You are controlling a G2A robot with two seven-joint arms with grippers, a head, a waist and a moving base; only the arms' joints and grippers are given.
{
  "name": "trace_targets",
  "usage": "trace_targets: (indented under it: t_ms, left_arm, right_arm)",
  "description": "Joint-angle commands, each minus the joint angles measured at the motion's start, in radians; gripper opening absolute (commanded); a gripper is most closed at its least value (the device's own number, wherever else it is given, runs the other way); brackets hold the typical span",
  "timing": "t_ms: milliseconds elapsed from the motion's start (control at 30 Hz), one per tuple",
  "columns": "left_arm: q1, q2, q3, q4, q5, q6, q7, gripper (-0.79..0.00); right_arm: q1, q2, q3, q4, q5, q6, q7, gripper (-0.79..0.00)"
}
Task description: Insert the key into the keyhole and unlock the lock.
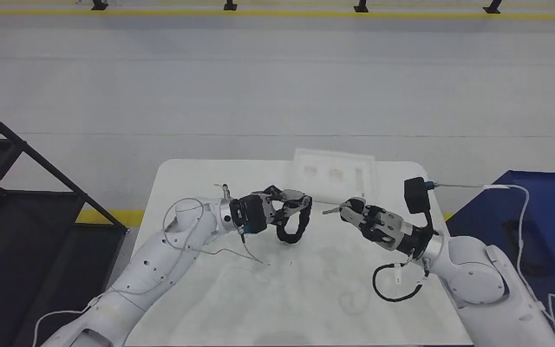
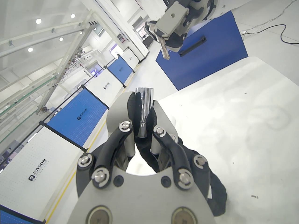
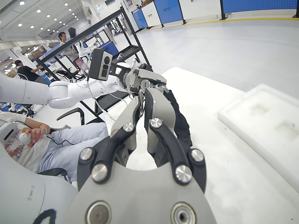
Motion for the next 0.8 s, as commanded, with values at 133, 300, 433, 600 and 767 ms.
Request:
trace_targets:
  t_ms: [133,300,433,600,767]
  left_arm:
    - [0.000,0.000,-0.001,-0.001,0.000,-0.003,-0.002,-0.785]
    - [0.000,0.000,-0.001,-0.001,0.000,-0.003,-0.002,-0.785]
    - [0.039,-0.008,0.000,-0.017,-0.084,0.030,-0.019,-0.785]
    - [0.027,-0.030,0.042,-0.006,-0.102,0.053,-0.033,-0.785]
    - [0.000,-0.057,0.096,0.036,-0.115,0.068,-0.037,-0.785]
  right_arm:
    - [0.000,0.000,0.000,0.000,0.000,0.000,0.000,-0.785]
    - [-0.004,-0.001,-0.002,0.000,0.002,0.017,-0.006,-0.785]
    - [-0.008,0.001,-0.005,-0.049,-0.020,0.146,0.063,-0.785]
    - [-0.051,0.004,0.022,-0.153,-0.124,0.224,0.046,-0.785]
    - [-0.123,0.005,0.049,-0.229,-0.210,0.231,0.006,-0.785]
